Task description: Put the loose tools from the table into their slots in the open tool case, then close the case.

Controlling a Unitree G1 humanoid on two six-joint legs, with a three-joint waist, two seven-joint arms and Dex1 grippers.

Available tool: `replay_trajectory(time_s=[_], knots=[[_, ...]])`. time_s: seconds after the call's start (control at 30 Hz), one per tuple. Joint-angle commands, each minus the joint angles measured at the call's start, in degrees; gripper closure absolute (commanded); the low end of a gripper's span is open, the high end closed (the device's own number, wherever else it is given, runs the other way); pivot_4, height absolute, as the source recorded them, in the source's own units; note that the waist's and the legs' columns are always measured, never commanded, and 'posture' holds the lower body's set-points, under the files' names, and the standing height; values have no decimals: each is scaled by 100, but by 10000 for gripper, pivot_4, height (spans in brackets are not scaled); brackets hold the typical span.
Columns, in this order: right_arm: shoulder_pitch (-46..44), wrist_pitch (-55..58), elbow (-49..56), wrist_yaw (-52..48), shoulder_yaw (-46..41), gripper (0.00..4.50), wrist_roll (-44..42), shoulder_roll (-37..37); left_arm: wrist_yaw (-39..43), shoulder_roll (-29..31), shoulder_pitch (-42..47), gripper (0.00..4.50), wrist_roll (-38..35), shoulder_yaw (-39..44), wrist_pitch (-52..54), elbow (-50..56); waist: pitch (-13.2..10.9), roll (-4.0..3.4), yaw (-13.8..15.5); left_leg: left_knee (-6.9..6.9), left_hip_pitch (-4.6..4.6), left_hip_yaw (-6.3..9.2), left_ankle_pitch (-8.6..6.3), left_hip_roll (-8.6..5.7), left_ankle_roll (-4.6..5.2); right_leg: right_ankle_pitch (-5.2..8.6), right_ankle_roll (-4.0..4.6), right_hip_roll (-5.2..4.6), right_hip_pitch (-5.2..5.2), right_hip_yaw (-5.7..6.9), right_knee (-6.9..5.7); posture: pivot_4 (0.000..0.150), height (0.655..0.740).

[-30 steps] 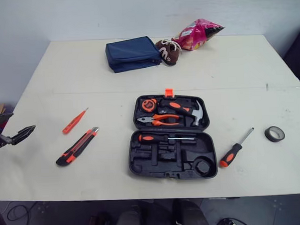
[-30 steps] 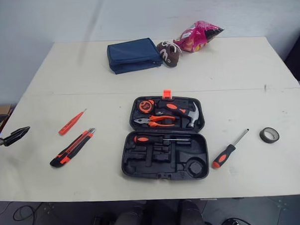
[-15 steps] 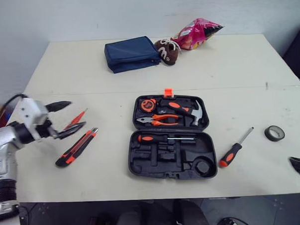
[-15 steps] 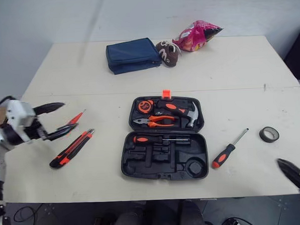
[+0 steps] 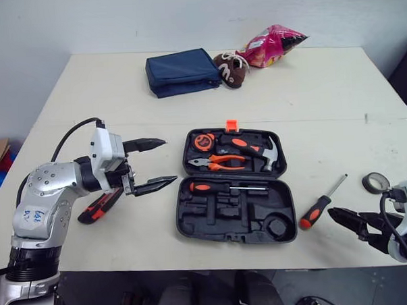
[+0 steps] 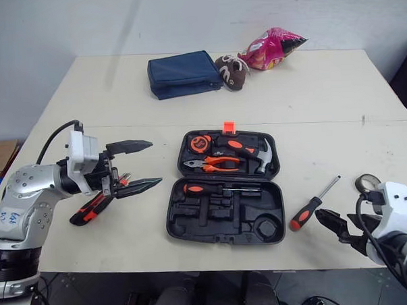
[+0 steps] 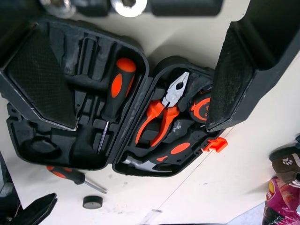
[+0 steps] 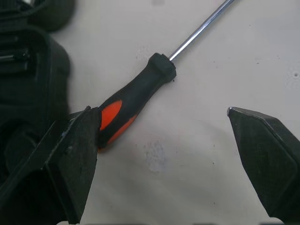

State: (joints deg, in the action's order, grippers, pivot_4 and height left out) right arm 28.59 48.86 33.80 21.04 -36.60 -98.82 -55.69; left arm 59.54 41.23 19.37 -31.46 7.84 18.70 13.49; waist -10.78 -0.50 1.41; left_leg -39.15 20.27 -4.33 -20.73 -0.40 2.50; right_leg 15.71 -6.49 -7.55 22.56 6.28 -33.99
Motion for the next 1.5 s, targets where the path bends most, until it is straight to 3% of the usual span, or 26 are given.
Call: replay_trajectory(time_s=[0.03,0.73,0.83,1.0,1.03,1.2,1.47,1.5], knots=[[-297,-278,109,819,407,0,-581,-39,-6,-27,-72,508,-166,-63,96,412,0,1,-1,-2,0,0,0,0,0,0,-1,1,0,0,0,1500,7400],[-1946,-592,-21,3223,2801,0,-546,96,-97,-174,168,508,-296,-300,517,786,9,16,-1,-7,6,2,6,8,-4,-1,-2,14,0,-1,7,1500,7400],[-2049,-645,-73,3328,2836,7522,-471,162,-87,-160,168,0,-298,-302,527,804,15,28,-7,-8,6,2,6,9,-4,-1,-2,14,-2,-2,9,1500,7400],[-2025,-667,-79,3403,2816,33377,-310,254,-75,-147,149,0,-303,-299,557,855,15,28,-18,-7,6,2,6,17,-6,-1,-1,12,-2,-3,10,1500,7400],[-2010,-689,-72,3444,2795,35444,-267,291,-73,-144,138,0,-308,-298,562,872,15,28,-19,-7,6,2,6,18,-7,-1,-1,13,-2,-3,10,1500,7400],[-2080,-967,-28,3299,2583,35216,446,663,56,-147,121,0,-468,-328,633,999,18,33,-15,-7,6,2,6,18,-7,-1,0,12,-2,-5,12,1500,7400],[-2213,-880,44,833,1974,35216,2384,98,288,-19,60,0,-909,-190,861,1239,6,10,-6,-7,15,1,6,15,-7,-1,-1,13,7,-5,11,1500,7400],[-2307,-895,7,99,1989,35216,2606,-108,320,-15,34,0,-942,-178,825,1278,6,10,-5,-7,15,1,6,15,-7,-1,-1,13,7,-4,12,1500,7400]])
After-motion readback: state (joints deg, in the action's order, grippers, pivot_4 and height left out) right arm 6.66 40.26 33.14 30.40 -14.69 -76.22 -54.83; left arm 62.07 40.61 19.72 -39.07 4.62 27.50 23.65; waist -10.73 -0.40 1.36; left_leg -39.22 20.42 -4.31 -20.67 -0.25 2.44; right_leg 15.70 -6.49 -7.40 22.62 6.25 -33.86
